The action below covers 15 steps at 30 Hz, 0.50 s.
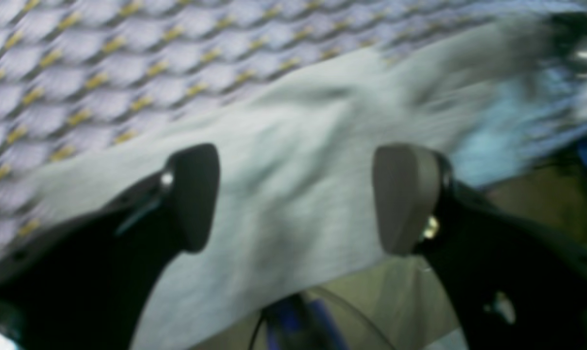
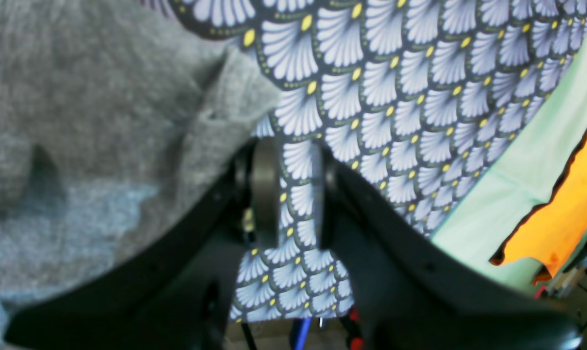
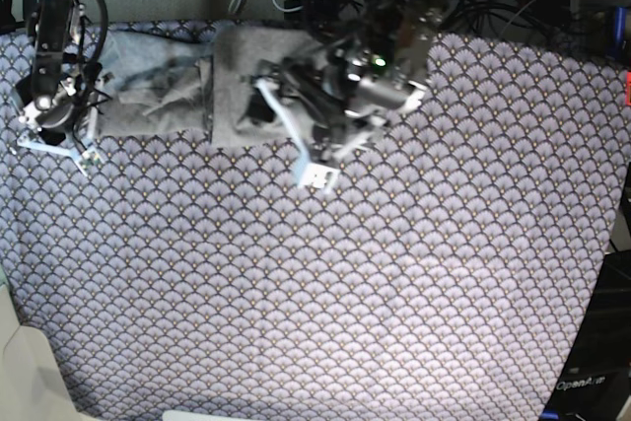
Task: Fold the T-shirt properly
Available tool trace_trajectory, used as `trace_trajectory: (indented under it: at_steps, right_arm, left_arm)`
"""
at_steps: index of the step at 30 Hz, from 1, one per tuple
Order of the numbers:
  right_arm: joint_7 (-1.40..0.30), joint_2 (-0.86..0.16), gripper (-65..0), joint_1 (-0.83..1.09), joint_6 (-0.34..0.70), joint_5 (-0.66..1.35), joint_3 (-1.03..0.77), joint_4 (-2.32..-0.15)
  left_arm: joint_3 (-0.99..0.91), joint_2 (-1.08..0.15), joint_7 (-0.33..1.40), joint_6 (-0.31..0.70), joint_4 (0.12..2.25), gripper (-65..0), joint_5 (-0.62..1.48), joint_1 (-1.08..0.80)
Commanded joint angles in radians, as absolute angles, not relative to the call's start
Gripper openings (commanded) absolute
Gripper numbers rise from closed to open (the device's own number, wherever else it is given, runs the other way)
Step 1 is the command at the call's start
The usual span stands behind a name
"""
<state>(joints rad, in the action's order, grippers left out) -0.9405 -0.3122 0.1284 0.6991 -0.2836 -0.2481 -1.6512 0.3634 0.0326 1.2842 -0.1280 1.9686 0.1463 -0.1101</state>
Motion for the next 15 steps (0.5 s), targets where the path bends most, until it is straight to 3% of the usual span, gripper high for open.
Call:
trace_trajectory:
  at_steps: [1,4,8,11,15]
  right_arm:
    - [-0.934,-0.338,-52.1,0.117,0.698,-0.292,-0.255,-1.672]
    - [-0.934,-0.344,-51.9,0.117,0.698,-0.292,-0.257,-1.672]
    - [-0.934,-0.344,-51.8,0.116,0.698,-0.294,-0.260,-1.676]
    - [-0.938,-0.341,-51.0,0.122,0.698,-0.294,-0.262,-1.733]
    - [-0.946,-0.338,-40.1,0.136,0.698,-0.294,-0.265,-1.824]
  left_arm:
    - [0.355,0.027,1.267,-0.124,1.982,-21.5,0.151,-0.102]
    - [0.335,-0.022,1.262,-0.124,1.980,-34.8,0.151,-0.108]
    - [0.314,-0.041,1.260,-0.124,1.972,-64.0,0.150,-0.116]
    - [0.266,-0.035,1.268,-0.124,1.945,-65.0,0.151,-0.116]
    - [0.236,-0.039,1.262,-0.124,1.917,-65.0,0.151,-0.117]
